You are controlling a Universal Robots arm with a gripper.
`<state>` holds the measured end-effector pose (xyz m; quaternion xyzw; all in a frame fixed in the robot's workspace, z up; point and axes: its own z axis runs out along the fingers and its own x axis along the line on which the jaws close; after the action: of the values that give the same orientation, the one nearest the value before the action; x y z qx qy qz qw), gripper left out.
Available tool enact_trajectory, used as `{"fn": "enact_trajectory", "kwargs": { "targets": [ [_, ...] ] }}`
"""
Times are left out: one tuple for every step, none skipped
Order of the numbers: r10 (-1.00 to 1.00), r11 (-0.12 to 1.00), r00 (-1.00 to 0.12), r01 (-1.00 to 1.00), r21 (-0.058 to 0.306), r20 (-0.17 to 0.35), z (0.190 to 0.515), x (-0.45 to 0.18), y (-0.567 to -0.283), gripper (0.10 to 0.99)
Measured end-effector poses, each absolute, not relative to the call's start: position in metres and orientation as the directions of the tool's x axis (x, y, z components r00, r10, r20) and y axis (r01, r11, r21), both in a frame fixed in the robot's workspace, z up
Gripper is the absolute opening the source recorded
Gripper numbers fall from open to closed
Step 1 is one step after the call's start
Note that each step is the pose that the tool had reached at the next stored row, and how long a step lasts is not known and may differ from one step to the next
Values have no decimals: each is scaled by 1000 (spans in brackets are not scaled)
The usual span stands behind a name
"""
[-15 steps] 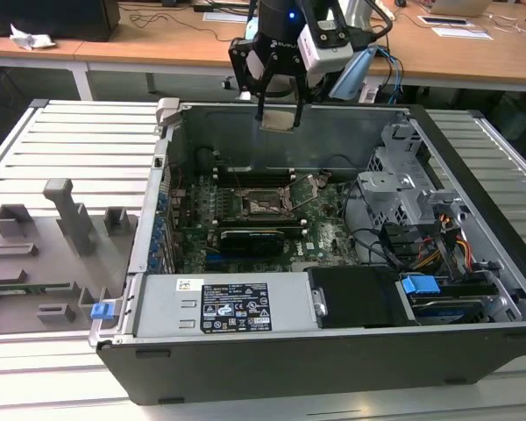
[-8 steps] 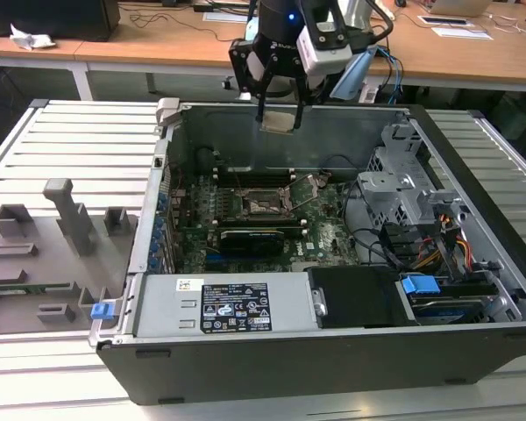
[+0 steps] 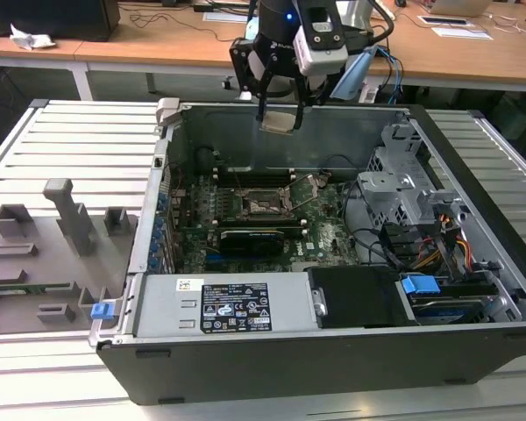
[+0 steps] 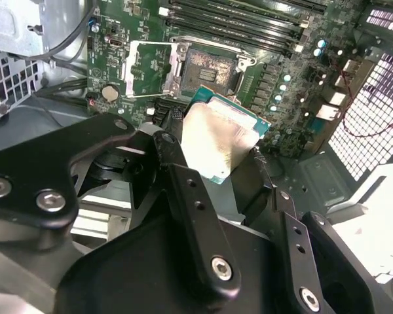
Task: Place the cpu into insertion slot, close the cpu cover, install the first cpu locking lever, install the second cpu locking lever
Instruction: 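Place the cpu into insertion slot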
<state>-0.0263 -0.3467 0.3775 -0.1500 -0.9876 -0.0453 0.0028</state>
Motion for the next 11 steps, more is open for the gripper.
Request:
{"fn": "enact_trajectory", "kwargs": {
  "targets": [
    [304,948,-952,305,89,19,377,-26,-347,537],
    [309,947,-951,310,89,19,377,-26,-347,537],
    [315,945,-949,315,89,19,377,-26,-347,537],
    [323,942,-946,323,89,19,377,-26,-347,537],
    [333,939,-943,333,89,19,377,-26,-347,537],
    [339,936,-940,340,89,19,377,-26,-347,537],
    [344,935,-939,345,89,19,377,-26,-347,537],
    [354,931,-935,354,89,19,377,-26,-347,537],
    [359,929,-933,359,89,19,377,-26,-347,537],
    [363,928,-932,363,89,19,377,-26,-347,537],
    [370,925,-929,370,89,19,377,-26,-347,537]
  ]
}}
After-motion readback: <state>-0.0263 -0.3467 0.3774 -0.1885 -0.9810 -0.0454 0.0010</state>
